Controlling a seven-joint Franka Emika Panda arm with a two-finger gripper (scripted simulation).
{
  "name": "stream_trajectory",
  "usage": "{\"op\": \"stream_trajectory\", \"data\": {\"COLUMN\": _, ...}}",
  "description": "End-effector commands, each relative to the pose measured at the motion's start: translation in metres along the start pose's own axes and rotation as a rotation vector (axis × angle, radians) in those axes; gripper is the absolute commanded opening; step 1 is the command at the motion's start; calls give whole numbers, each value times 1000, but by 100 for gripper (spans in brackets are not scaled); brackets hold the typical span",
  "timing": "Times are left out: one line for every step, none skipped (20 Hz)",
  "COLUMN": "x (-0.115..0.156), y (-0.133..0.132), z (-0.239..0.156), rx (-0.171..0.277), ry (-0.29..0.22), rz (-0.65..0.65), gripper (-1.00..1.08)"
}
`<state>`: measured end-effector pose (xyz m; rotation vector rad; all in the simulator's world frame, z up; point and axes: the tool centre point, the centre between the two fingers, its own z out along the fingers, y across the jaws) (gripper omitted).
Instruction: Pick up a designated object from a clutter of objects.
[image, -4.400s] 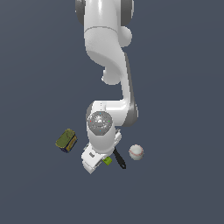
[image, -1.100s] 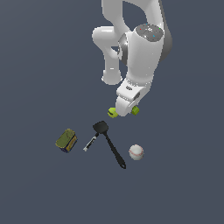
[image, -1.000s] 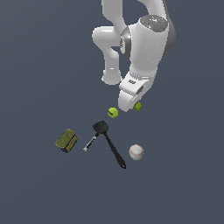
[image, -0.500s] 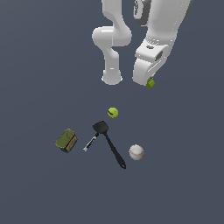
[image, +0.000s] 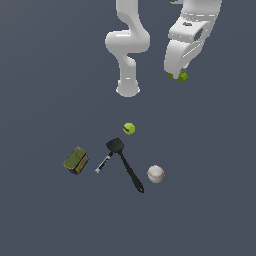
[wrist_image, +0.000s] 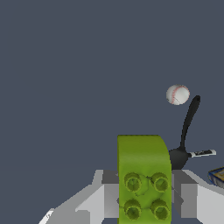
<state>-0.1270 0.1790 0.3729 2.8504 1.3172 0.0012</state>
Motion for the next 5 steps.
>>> {"op": "stream_trajectory", "data": {"x": 0, "y": -6, "z": -7, "rx": 1, "ry": 0, "rz": 1, "gripper": -100}}
{"op": "stream_trajectory", "data": {"x": 0, "y": -7, "z": -9, "rx": 1, "ry": 0, "rz": 1, "gripper": -100}}
{"op": "stream_trajectory", "data": {"x": 1, "y": -8, "z": -10, "rx": 1, "ry": 0, "rz": 1, "gripper": -100}}
{"op": "stream_trajectory", "data": {"x": 1, "y": -9, "z": -11, "rx": 1, "ry": 0, "rz": 1, "gripper": -100}}
{"op": "stream_trajectory", "data": {"x": 1, "y": -9, "z": -11, "rx": 1, "ry": 0, "rz": 1, "gripper": -100}}
